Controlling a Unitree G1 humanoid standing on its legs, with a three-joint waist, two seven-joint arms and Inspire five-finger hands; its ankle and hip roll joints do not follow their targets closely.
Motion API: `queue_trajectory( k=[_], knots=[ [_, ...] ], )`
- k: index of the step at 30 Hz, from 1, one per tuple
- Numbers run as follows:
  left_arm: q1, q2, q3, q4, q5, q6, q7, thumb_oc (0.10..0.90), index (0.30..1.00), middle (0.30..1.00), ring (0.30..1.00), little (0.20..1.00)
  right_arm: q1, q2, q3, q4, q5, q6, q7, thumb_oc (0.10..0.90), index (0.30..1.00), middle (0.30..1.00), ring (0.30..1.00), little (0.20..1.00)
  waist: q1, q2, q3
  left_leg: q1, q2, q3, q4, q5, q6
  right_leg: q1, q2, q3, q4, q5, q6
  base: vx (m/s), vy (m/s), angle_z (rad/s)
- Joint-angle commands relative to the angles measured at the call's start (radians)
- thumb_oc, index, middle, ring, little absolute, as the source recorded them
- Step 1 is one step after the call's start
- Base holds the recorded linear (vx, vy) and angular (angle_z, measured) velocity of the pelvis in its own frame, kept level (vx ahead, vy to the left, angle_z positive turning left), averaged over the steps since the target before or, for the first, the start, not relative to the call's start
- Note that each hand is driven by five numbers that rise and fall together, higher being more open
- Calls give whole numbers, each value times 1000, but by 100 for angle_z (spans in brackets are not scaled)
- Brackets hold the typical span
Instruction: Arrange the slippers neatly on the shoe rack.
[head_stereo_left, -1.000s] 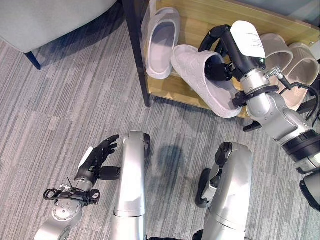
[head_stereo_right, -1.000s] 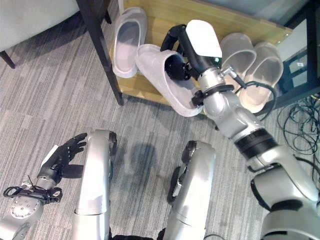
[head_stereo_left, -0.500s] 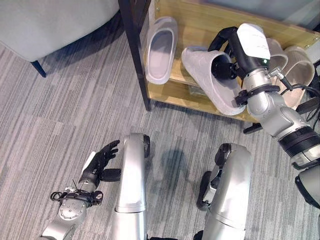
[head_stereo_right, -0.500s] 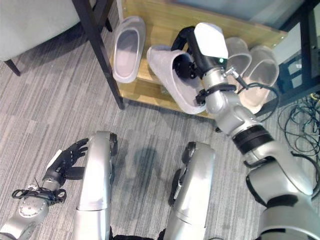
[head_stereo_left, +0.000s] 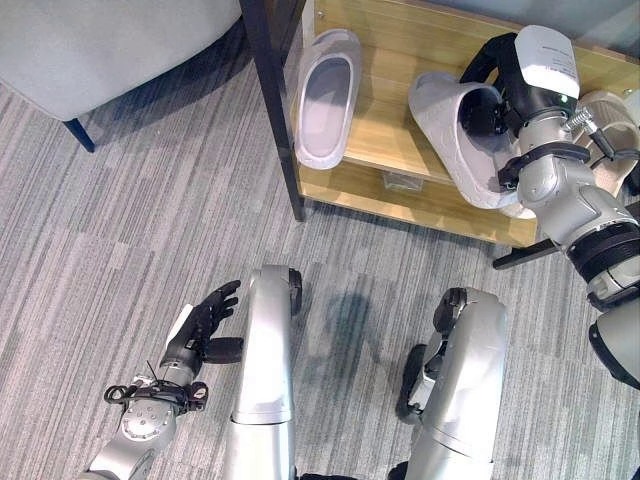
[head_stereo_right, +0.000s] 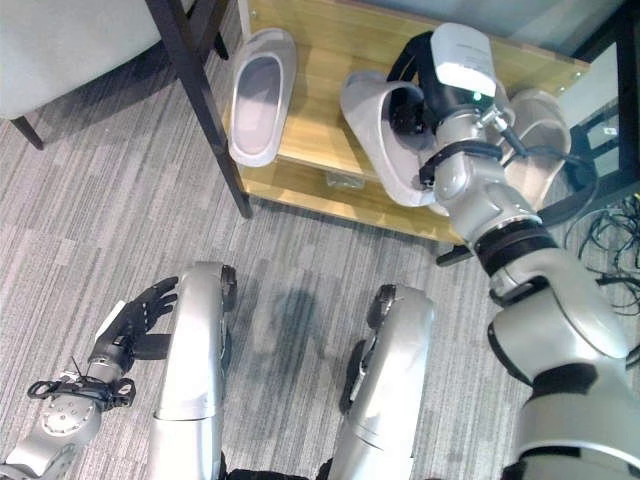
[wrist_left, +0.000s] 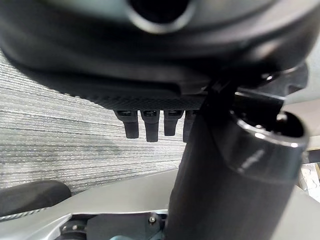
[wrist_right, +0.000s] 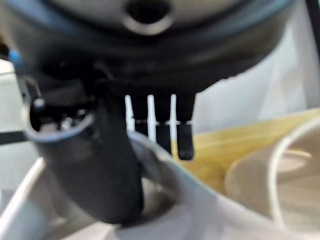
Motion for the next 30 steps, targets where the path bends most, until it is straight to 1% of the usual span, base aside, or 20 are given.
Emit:
queue_trajectory(
  k=[1,7,8,9,10,11,21,28,30],
  knots=[
    [-97,-19,-39,40,-4,-8,67,800,900,900,900,900,-231,-2,-21,39,39,-24,-67,400,300,300,300,300,32,5,-36,-63,43,108,30,-50,123,-20,-63,-52,41,-17,-172,0,0,0],
    [-109,-23,-44,44,-16,-16,72,800,900,900,900,900,-235,48,-18,64,46,-21,-69,400,300,300,300,300,41,7,-36,-63,40,105,30,-51,118,-20,-65,-54,41,-17,-174,0,0,0],
    [-112,-24,-46,47,-17,-16,73,800,900,900,900,900,-235,58,-17,67,47,-21,-68,420,331,331,331,331,42,8,-36,-63,40,104,31,-51,118,-20,-65,-55,42,-17,-175,0,0,0],
    [-112,-24,-46,47,-18,-17,73,800,900,900,900,900,-235,58,-17,67,47,-21,-68,466,399,399,399,399,41,8,-36,-63,41,104,31,-51,118,-20,-65,-55,42,-17,-175,0,0,0],
    [-116,-25,-46,50,-19,-17,73,800,900,900,900,900,-236,68,-15,72,47,-21,-65,715,773,773,773,773,42,8,-36,-63,40,101,33,-52,118,-20,-65,-56,43,-17,-175,0,0,0],
    [-127,-28,-50,59,-19,-16,75,800,900,900,900,900,-240,83,-14,72,51,-20,-62,800,900,900,900,900,43,9,-36,-63,42,98,34,-52,116,-20,-66,-56,43,-17,-175,0,0,0],
    [-136,-35,-54,82,-16,-9,70,800,900,900,900,900,-240,95,-4,27,39,-22,-48,800,900,900,900,900,42,4,-36,-63,45,95,33,-46,111,-20,-65,-58,43,-14,-175,0,0,0],
    [-128,-37,-49,92,-19,-4,66,800,900,900,900,900,-248,82,15,20,43,-26,-27,800,900,900,900,900,37,1,-36,-63,47,90,36,-45,107,-20,-64,-59,44,-13,-176,0,0,0],
    [-130,-38,-52,97,-20,-4,66,800,900,900,900,900,-257,84,17,43,51,-27,-27,800,900,900,900,900,39,3,-36,-63,45,86,38,-45,105,-20,-64,-62,44,-13,-176,0,0,0]
  ],
)
